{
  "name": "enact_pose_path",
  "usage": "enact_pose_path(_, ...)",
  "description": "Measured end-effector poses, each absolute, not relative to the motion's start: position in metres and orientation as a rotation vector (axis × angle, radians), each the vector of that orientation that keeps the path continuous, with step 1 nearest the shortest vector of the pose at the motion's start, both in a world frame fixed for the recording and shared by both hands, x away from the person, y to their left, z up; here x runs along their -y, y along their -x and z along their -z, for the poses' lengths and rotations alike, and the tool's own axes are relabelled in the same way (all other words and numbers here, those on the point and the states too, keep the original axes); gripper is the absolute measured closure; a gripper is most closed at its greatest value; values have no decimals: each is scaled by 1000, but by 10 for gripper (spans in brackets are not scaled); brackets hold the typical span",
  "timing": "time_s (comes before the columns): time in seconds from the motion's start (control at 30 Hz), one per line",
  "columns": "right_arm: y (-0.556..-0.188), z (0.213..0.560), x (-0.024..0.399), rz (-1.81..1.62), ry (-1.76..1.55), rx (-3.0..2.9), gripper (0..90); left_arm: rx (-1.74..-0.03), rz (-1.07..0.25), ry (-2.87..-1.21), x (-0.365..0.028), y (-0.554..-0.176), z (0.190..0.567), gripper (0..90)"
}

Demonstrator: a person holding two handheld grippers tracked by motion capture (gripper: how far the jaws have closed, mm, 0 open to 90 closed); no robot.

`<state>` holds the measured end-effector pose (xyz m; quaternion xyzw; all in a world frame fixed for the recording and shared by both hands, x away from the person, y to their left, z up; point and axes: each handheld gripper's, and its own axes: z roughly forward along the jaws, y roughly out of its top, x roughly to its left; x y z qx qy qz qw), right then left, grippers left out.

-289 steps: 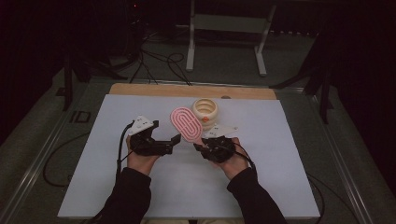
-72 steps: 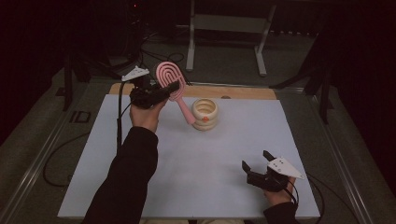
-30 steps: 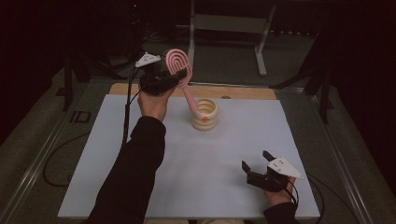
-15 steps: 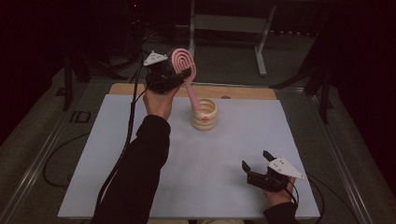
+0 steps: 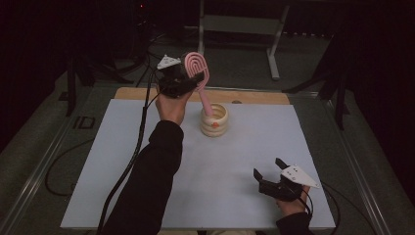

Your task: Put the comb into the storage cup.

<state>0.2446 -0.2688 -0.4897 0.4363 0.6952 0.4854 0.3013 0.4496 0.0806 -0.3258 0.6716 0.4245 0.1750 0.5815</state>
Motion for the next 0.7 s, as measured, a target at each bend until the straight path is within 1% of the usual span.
enact_pose_path(0.7, -244, 490, 269, -1301, -1166, -1840, 103, -1021, -406, -1550, -75, -459, 336, 643)
